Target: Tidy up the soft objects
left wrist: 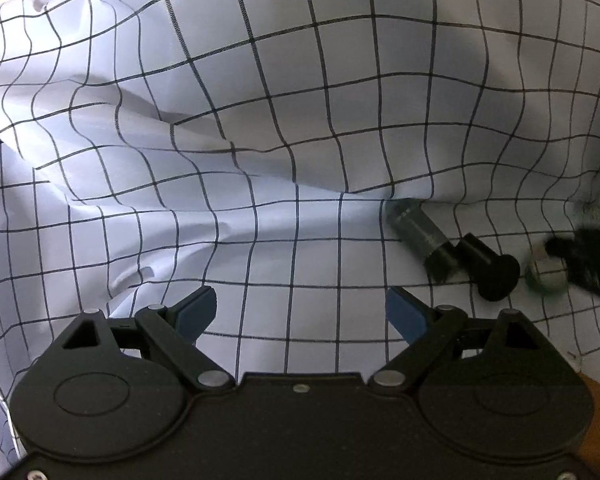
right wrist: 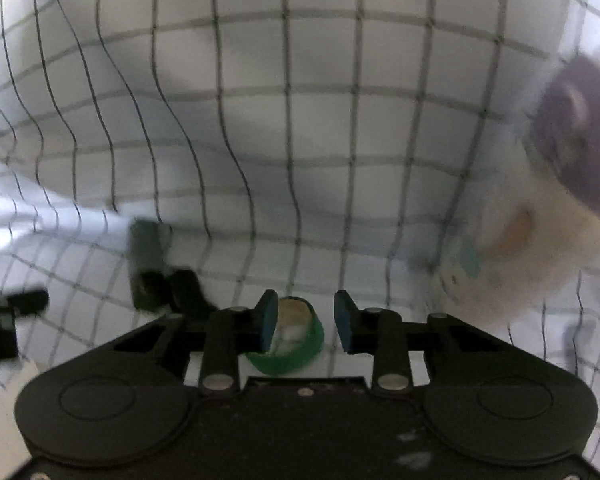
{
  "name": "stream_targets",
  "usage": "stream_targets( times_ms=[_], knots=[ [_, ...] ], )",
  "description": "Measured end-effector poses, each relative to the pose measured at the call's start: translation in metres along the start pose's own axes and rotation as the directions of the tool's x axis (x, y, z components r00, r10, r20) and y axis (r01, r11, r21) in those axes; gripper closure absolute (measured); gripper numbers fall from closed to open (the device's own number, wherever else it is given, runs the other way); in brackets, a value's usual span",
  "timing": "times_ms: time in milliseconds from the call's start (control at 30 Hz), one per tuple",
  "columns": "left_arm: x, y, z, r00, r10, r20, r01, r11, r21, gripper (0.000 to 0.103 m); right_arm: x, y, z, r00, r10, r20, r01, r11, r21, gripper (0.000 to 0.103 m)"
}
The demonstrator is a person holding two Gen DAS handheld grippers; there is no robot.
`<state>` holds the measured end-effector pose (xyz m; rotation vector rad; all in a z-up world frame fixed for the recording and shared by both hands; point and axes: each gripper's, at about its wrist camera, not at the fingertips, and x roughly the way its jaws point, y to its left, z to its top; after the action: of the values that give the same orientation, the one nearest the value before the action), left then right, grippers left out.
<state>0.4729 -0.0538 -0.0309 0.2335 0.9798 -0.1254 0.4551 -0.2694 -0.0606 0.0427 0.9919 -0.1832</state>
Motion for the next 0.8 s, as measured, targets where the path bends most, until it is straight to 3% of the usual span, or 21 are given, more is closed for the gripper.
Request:
stream_targets(
  times_ms=[167,267,400,467,633,800],
  knots=[
    [0.003,-0.009,0.012,0.999,-0.038,0.015,0.037,0.999,0.030,0.014,-0.011,-0.016,-0.022,1.000,0.018,-0.005,-0.018,1.000,-0.002,0.073],
    [0.002,-0.023,0.014,0.992,-0.103,0.078,0.089,0.982,0.168,0.015,-0.021,-0.020,-0.026,0.999,0.036,0.002,-0.036,0.999,-0.013,0.073],
    [0.005,-0.040,0.008,0.973,-0.174,0.152,0.102,0.913,0.394,0.014,-0.031,-0.021,-0.030,0.998,0.052,0.019,-0.051,0.998,-0.044,0.073],
    [0.012,-0.043,0.006,0.967,-0.214,0.135,0.130,0.878,0.462,0.014,-0.037,-0.021,-0.032,0.998,0.056,0.031,-0.054,0.997,-0.063,0.073],
    [0.026,-0.046,0.005,0.951,-0.294,0.089,0.199,0.810,0.552,0.015,-0.039,-0.016,-0.033,0.996,0.085,0.039,-0.081,0.993,-0.081,0.073],
    [0.045,-0.054,0.003,0.949,-0.313,0.038,0.224,0.755,0.616,0.015,-0.039,-0.019,-0.032,0.995,0.089,0.044,-0.084,0.992,-0.090,0.072]
  ],
)
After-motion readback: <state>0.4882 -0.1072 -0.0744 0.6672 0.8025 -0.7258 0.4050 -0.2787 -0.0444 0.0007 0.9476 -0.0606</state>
